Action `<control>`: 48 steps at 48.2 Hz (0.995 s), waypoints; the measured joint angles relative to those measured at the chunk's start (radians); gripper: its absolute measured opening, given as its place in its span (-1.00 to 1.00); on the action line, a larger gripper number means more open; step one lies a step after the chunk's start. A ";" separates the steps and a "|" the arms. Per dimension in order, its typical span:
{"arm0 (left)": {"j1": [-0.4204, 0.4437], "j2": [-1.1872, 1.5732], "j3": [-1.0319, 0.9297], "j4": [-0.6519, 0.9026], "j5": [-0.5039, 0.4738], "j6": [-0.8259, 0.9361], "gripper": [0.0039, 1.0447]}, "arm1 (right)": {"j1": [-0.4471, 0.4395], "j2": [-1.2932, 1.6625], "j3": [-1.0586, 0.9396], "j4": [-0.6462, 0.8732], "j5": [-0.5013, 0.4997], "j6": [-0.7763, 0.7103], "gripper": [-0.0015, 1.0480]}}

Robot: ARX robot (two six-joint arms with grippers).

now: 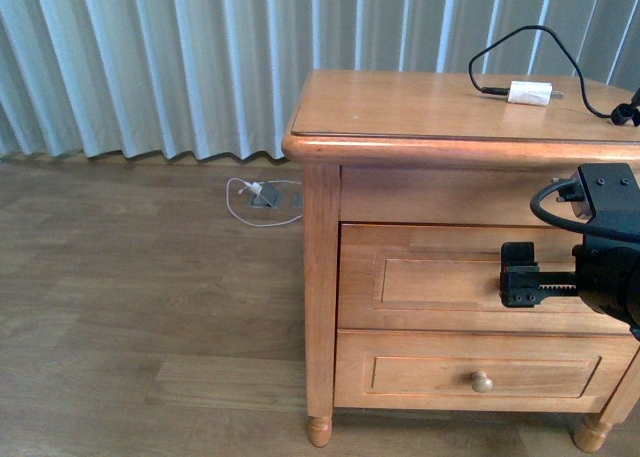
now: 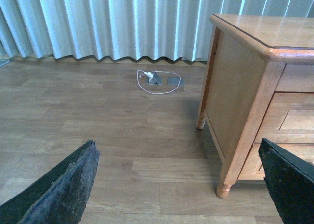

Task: Place pink marker in drawer with both arms

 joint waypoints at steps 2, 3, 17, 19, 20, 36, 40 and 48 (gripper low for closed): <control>0.000 0.000 0.000 0.000 0.000 0.000 0.89 | 0.000 0.003 0.003 0.000 0.000 0.001 0.84; 0.000 0.000 0.000 0.000 0.000 0.000 0.89 | 0.000 0.003 0.005 0.000 0.000 0.003 0.84; 0.000 0.000 0.000 0.000 0.000 0.000 0.89 | -0.019 -0.021 -0.023 -0.006 -0.026 0.007 0.84; 0.000 0.000 0.000 0.000 0.000 0.000 0.89 | -0.025 -0.038 -0.038 -0.012 -0.035 0.007 0.84; 0.000 0.000 0.000 0.000 0.000 0.000 0.89 | -0.029 -0.052 -0.049 -0.018 -0.042 0.007 0.84; 0.000 0.000 0.000 0.000 0.000 0.000 0.89 | -0.121 -0.446 -0.263 -0.225 -0.195 0.005 0.84; 0.000 0.000 0.000 0.000 0.000 0.000 0.89 | -0.151 -0.569 -0.286 -0.316 -0.248 0.014 0.84; 0.000 0.000 0.000 0.000 0.000 0.000 0.89 | -0.209 -0.817 -0.305 -0.511 -0.359 0.022 0.84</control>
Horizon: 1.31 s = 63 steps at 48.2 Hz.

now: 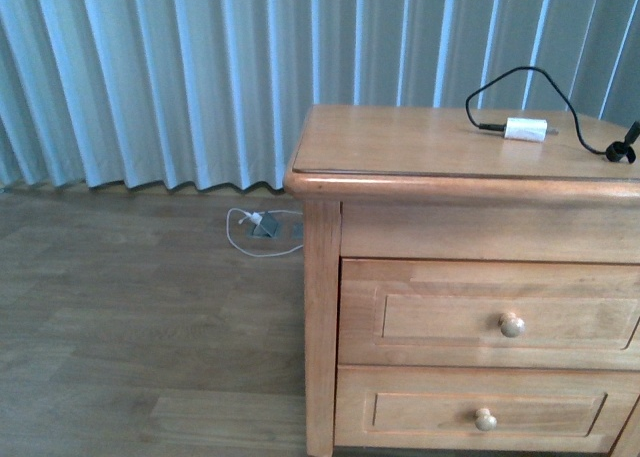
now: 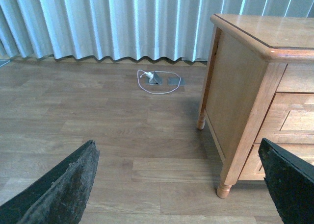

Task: Place pink marker in drawer with both arms

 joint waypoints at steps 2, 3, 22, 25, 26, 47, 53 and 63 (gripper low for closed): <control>0.000 0.000 0.000 0.000 0.000 0.000 0.89 | -0.020 -0.078 -0.003 -0.058 -0.042 0.000 0.84; 0.000 0.000 0.000 0.000 0.000 0.000 0.89 | -0.034 -0.123 -0.005 -0.090 -0.066 0.000 0.84; 0.000 0.000 0.000 0.000 0.000 0.000 0.89 | -0.225 -0.431 -0.072 -0.240 -0.254 0.014 0.84; 0.000 0.000 0.000 0.000 0.000 0.000 0.89 | -0.224 -0.432 -0.076 -0.233 -0.250 0.014 0.83; 0.000 0.000 0.000 0.000 0.000 0.000 0.89 | -0.212 -0.439 -0.104 -0.160 -0.209 0.010 0.76; 0.000 0.000 0.000 0.000 0.000 0.000 0.89 | -0.025 -0.663 -0.433 0.145 0.102 -0.014 -0.63; 0.000 0.000 0.000 0.000 0.000 0.000 0.89 | 0.013 -0.720 -0.476 0.135 0.134 -0.020 -0.97; 0.000 0.000 0.000 0.000 0.000 0.000 0.89 | 0.114 -0.825 -0.538 0.089 0.258 -0.019 -0.97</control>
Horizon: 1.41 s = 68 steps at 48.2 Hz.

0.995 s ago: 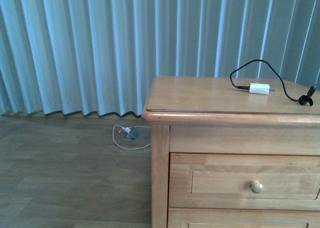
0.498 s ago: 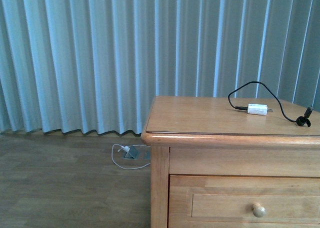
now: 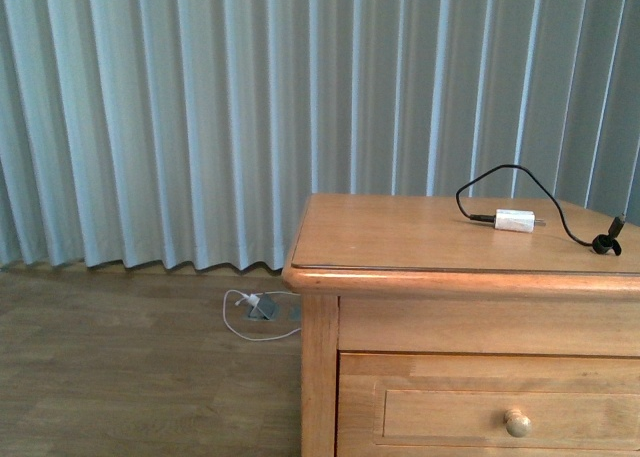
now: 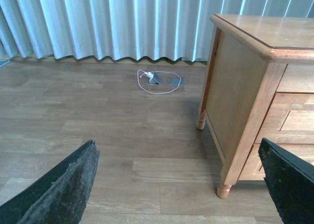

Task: Place pink marker in drawer with both arms

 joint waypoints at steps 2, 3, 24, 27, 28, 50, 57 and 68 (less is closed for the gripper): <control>0.000 0.000 0.000 0.000 0.000 0.000 0.89 | 0.029 -0.021 -0.010 -0.011 0.009 0.000 -0.97; 0.000 0.000 0.000 0.000 0.000 0.000 0.89 | 0.034 -0.030 -0.013 -0.016 0.008 0.000 -0.97; 0.000 0.000 0.000 0.000 0.000 0.000 0.89 | 0.042 -0.192 -0.087 -0.093 0.016 0.000 -0.97; 0.000 0.000 0.000 0.000 0.000 0.000 0.89 | 0.042 -0.210 -0.087 -0.109 0.016 0.000 -0.97; 0.000 0.000 0.000 0.000 0.000 0.000 0.89 | 0.042 -0.220 -0.087 -0.119 0.016 0.000 -0.97; 0.000 0.000 0.000 0.000 0.000 0.000 0.89 | 0.043 -0.482 -0.087 -0.383 0.016 -0.001 -0.97; 0.000 0.000 0.000 0.000 0.000 0.000 0.89 | 0.043 -0.483 -0.087 -0.388 0.015 -0.001 -0.97; 0.000 0.000 0.000 0.000 0.000 0.000 0.89 | 0.043 -0.484 -0.087 -0.388 0.015 -0.002 -0.82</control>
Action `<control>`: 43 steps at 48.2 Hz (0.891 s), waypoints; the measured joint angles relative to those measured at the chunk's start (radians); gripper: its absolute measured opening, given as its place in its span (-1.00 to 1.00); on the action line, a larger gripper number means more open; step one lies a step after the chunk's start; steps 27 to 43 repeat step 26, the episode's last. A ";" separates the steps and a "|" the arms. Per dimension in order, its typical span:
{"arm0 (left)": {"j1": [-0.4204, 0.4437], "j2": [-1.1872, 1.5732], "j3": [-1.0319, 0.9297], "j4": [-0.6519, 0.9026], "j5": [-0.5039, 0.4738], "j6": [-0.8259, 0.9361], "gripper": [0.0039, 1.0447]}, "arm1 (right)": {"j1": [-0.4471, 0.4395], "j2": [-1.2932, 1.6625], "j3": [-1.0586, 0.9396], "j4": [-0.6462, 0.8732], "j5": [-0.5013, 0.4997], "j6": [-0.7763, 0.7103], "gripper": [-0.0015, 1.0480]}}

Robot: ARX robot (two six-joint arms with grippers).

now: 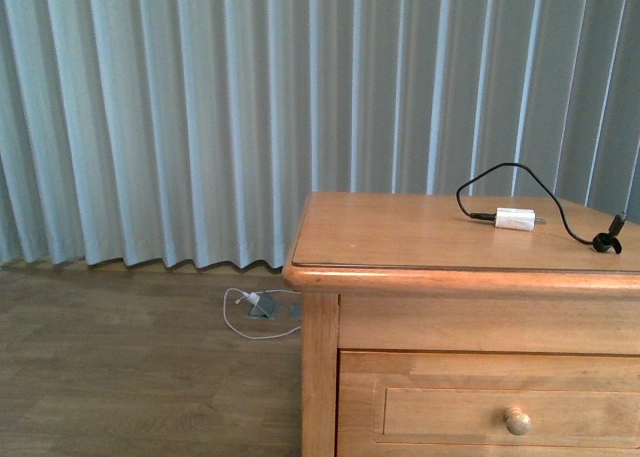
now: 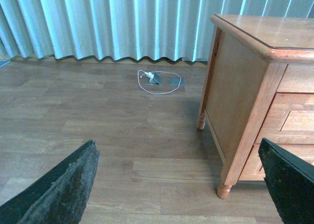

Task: Place pink marker in drawer with both arms

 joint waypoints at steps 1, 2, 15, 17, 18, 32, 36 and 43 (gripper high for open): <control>0.000 0.000 0.000 0.000 0.000 0.000 0.89 | 0.000 0.000 0.000 0.000 0.000 0.000 -0.75; 0.000 0.000 0.000 0.000 0.000 0.000 0.89 | 0.000 0.000 0.000 0.000 0.000 0.000 -0.68; 0.000 0.000 0.000 0.000 0.000 0.000 0.89 | 0.000 0.000 0.000 0.000 0.000 0.000 0.20; 0.000 0.000 0.000 0.000 0.000 0.000 0.89 | 0.000 0.000 0.000 0.000 0.000 0.000 0.30; 0.000 0.000 0.000 0.000 0.000 0.000 0.89 | 0.000 0.000 0.000 0.000 0.000 0.000 0.36; 0.000 0.000 0.000 0.000 0.000 0.000 0.89 | 0.000 0.000 0.000 0.000 0.000 0.001 0.87; 0.000 0.000 0.000 0.000 0.000 0.000 0.89 | 0.000 0.000 0.000 0.000 0.000 0.001 0.87; 0.000 0.000 0.000 0.000 0.000 0.000 0.89 | 0.000 0.000 0.000 0.000 0.000 0.001 0.87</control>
